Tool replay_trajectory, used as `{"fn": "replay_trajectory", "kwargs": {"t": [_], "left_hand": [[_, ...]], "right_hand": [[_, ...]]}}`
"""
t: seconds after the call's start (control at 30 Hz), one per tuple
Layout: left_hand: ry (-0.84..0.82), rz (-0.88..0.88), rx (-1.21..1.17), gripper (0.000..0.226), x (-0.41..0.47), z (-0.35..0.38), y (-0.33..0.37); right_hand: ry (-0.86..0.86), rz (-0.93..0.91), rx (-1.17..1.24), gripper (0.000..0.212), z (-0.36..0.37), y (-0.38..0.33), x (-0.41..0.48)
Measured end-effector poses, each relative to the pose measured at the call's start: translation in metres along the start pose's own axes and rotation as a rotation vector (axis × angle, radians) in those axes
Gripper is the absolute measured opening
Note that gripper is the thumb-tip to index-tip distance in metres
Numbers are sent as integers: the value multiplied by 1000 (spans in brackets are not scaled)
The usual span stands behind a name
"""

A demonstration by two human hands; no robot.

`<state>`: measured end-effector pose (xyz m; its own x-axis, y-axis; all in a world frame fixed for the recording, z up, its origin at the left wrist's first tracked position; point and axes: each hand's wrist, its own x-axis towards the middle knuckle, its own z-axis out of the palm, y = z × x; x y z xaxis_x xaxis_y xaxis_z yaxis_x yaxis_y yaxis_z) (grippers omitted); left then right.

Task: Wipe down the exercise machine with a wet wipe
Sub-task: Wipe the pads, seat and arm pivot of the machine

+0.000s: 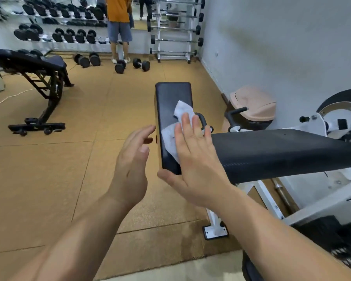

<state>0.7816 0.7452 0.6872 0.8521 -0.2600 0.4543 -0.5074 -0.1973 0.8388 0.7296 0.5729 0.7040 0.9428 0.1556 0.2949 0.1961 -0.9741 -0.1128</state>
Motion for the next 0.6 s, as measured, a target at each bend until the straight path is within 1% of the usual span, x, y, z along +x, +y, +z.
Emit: {"fn": "replay_trajectory", "kwargs": {"t": [0.1,0.2,0.3,0.4,0.47,0.53,0.6], "left_hand": [[-108,36,-32,52,21,-16,-7],[-154,-30,-108,59,44,-26,-9],[-201,-45,-88,61,64,-27,-10],[-287,23,-78,63,76,-21,-11],[-334,43,-103,65,80,-16,-12],[-331,39,-128,63,83,-13,-15],[-310,52,-162,65,87,-13,-20]], "right_hand": [[-12,60,-109,105,-23,-2,39],[28,104,-121,103,-28,-9,55],[0,122,-129,99,-14,-24,25],[-48,124,-143,100,4,-40,-25],[-59,112,-163,100,10,-41,-42],[-58,85,-165,101,7,-36,-36],[-46,46,-131,104,-3,-27,-10]]}}
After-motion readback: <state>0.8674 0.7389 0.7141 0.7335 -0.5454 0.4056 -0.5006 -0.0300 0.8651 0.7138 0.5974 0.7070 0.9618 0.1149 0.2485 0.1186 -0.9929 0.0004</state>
